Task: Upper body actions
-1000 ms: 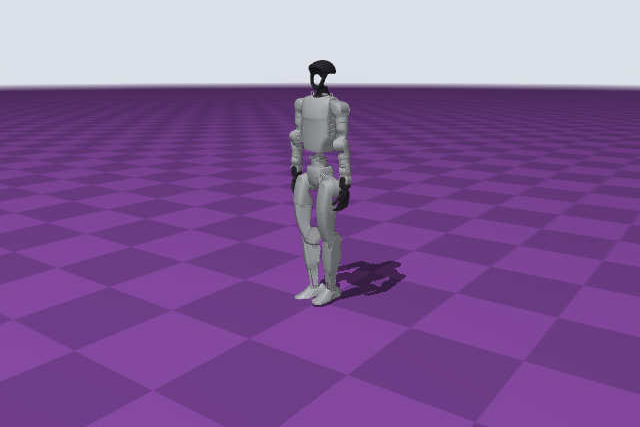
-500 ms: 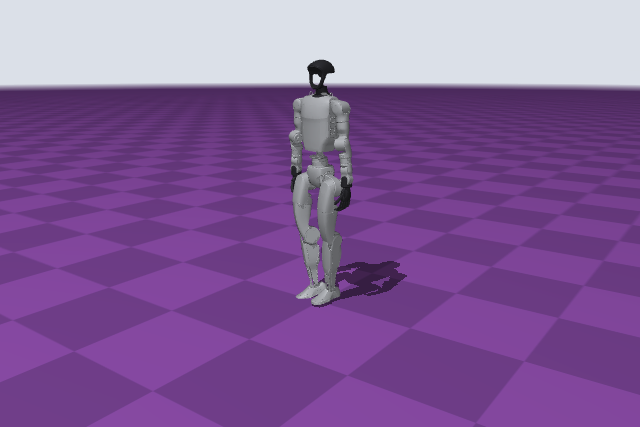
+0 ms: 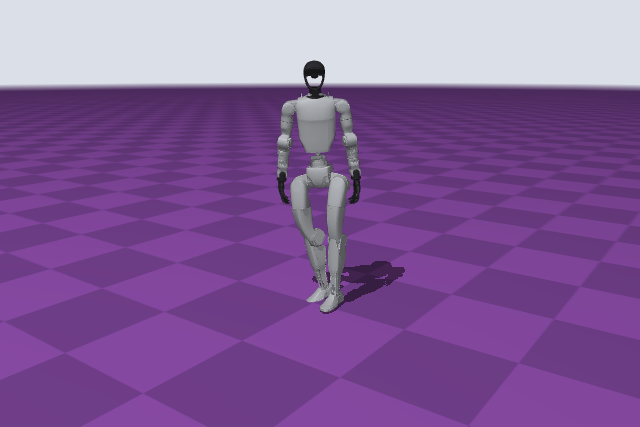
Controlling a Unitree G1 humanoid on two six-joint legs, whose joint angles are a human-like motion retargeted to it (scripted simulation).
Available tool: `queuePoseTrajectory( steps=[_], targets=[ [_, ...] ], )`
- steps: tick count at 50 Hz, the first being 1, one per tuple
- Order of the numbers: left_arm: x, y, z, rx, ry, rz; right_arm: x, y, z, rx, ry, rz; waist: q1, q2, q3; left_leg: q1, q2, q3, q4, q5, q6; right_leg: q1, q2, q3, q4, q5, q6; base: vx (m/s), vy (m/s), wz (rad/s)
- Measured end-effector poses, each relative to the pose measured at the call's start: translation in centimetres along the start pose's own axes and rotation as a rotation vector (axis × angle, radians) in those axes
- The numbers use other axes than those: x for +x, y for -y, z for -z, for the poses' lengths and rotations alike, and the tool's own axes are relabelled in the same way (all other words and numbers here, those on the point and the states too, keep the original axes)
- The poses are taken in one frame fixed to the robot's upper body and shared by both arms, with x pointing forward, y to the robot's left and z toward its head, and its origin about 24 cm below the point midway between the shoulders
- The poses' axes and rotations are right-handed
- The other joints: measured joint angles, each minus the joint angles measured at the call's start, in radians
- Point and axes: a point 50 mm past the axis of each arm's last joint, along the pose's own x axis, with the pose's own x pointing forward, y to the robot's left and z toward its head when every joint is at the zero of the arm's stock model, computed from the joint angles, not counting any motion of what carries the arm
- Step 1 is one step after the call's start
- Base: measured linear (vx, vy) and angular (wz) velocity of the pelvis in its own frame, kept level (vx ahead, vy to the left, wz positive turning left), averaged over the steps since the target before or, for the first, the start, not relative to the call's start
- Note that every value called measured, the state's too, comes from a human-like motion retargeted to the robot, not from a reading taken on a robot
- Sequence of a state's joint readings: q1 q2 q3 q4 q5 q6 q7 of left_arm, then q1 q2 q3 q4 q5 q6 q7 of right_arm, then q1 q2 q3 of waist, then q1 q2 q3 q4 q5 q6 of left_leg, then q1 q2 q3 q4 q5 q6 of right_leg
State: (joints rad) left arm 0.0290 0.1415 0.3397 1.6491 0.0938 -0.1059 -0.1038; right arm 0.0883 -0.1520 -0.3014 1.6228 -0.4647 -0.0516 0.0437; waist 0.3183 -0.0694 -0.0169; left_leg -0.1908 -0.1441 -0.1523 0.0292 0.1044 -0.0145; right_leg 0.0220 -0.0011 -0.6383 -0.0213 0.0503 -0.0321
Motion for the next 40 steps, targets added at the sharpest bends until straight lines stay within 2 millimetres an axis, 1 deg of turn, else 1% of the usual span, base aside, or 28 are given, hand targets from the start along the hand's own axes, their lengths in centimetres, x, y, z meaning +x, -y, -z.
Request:
queuePoseTrajectory(
  steps=[2,4,5,7,9,11,13,15,17,18,20,22,25,28,33,40],
  targets=[
    [0.0,0.3,0.5,-0.047,-0.013,0.006,0.0,0.3,-0.4,-0.004,0.016,0.014,0.021,-0.014,0.010,-0.014,0.022,0.121,-0.011,-0.018,0.036,0.000,-0.020,-0.061,-0.005,-0.007,0.004,-0.12,0.05,1.66],
    [0.0,0.6,1.2,-0.107,-0.031,0.006,0.0,0.6,-0.7,-0.010,0.028,0.032,0.025,-0.027,0.015,-0.011,0.058,0.277,-0.031,-0.049,0.038,-0.001,-0.041,-0.129,-0.009,-0.015,0.011,-0.07,0.09,1.85],
    [-0.1,0.7,1.6,-0.141,-0.041,0.002,0.0,0.8,-0.9,-0.013,0.034,0.042,0.020,-0.034,0.015,-0.008,0.075,0.347,-0.041,-0.064,0.031,-0.001,-0.052,-0.167,-0.011,-0.019,0.016,-0.03,0.11,2.00],
    [-0.1,1.1,2.6,-0.218,-0.062,-0.017,0.0,1.1,-1.1,-0.014,0.044,0.061,0.001,-0.040,0.008,0.005,0.120,0.547,-0.045,-0.084,-0.006,0.001,-0.068,-0.241,-0.015,-0.027,0.027,0.00,0.11,1.99],
    [-0.2,1.4,3.4,-0.291,-0.085,-0.032,0.0,1.2,-1.2,-0.007,0.055,0.075,-0.020,-0.042,-0.005,0.026,0.153,0.722,-0.044,-0.082,-0.027,0.001,-0.076,-0.314,-0.020,-0.034,0.039,0.05,0.12,1.93],
    [-0.2,1.7,4.0,-0.345,-0.105,-0.033,0.0,1.2,-1.2,0.002,0.061,0.078,-0.035,-0.041,-0.019,0.049,0.176,0.839,-0.038,-0.071,-0.042,-0.001,-0.081,-0.370,-0.023,-0.040,0.048,0.10,0.12,1.74],
    [-0.3,1.8,4.3,-0.371,-0.118,-0.027,0.0,1.1,-1.0,0.009,0.057,0.074,-0.038,-0.042,-0.033,0.067,0.195,0.907,-0.021,-0.059,-0.050,-0.010,-0.085,-0.406,-0.024,-0.044,0.056,0.10,0.06,1.43],
    [-0.3,1.7,4.5,-0.372,-0.122,-0.030,0.0,0.9,-1.0,0.012,0.050,0.066,-0.039,-0.043,-0.045,0.081,0.205,0.933,0.001,-0.047,-0.051,-0.018,-0.089,-0.439,-0.023,-0.048,0.062,0.15,0.01,1.25],
    [-0.3,1.5,4.5,-0.365,-0.121,-0.039,0.0,0.6,-1.1,0.011,0.055,0.058,-0.033,-0.043,-0.050,0.090,0.204,0.915,0.024,-0.029,-0.055,-0.021,-0.088,-0.464,-0.021,-0.052,0.067,0.14,-0.04,0.98],
    [-0.3,1.4,4.4,-0.363,-0.119,-0.042,0.0,0.5,-1.2,0.009,0.060,0.055,-0.030,-0.041,-0.050,0.092,0.200,0.887,0.033,-0.016,-0.059,-0.020,-0.086,-0.473,-0.019,-0.054,0.070,0.17,-0.05,0.81],
    [-0.3,1.3,4.3,-0.364,-0.116,-0.044,0.0,0.2,-1.5,-0.001,0.071,0.048,-0.022,-0.029,-0.052,0.094,0.187,0.808,0.031,0.018,-0.093,-0.016,-0.071,-0.490,-0.017,-0.058,0.075,0.17,-0.06,0.65],
    [-0.3,1.3,4.4,-0.366,-0.117,-0.044,0.1,0.0,-1.5,-0.017,0.076,0.043,-0.012,-0.023,-0.057,0.102,0.158,0.762,-0.009,-0.022,-0.074,-0.009,-0.067,-0.502,-0.013,-0.060,0.083,0.22,-0.05,0.50],
    [-0.3,1.4,4.4,-0.361,-0.116,-0.041,0.1,0.0,-1.6,-0.042,0.085,0.041,-0.008,-0.016,-0.070,0.108,0.124,0.735,-0.080,-0.010,-0.033,-0.004,-0.064,-0.517,-0.012,-0.057,0.096,0.31,-0.06,0.41],
    [-0.3,1.3,4.3,-0.342,-0.111,-0.039,0.1,-0.2,-1.6,-0.060,0.086,0.039,-0.006,-0.022,-0.074,0.107,0.113,0.728,-0.090,-0.012,-0.024,0.003,-0.069,-0.520,-0.007,-0.055,0.104,0.27,-0.11,0.14],
    [-0.2,0.9,3.4,-0.268,-0.082,-0.039,0.1,-0.4,-1.8,-0.049,0.096,0.024,0.010,-0.036,-0.071,0.107,0.089,0.715,-0.085,-0.038,0.008,0.018,-0.082,-0.530,-0.004,-0.044,0.112,0.28,-0.10,0.13],
    [-0.1,0.7,2.3,-0.148,-0.048,-0.030,0.0,0.1,-0.7,-0.049,0.061,0.038,0.024,-0.037,-0.085,0.120,0.056,0.684,-0.090,-0.079,0.048,0.046,-0.100,-0.547,0.011,-0.015,0.125,0.34,-0.06,0.17]
  ],
)
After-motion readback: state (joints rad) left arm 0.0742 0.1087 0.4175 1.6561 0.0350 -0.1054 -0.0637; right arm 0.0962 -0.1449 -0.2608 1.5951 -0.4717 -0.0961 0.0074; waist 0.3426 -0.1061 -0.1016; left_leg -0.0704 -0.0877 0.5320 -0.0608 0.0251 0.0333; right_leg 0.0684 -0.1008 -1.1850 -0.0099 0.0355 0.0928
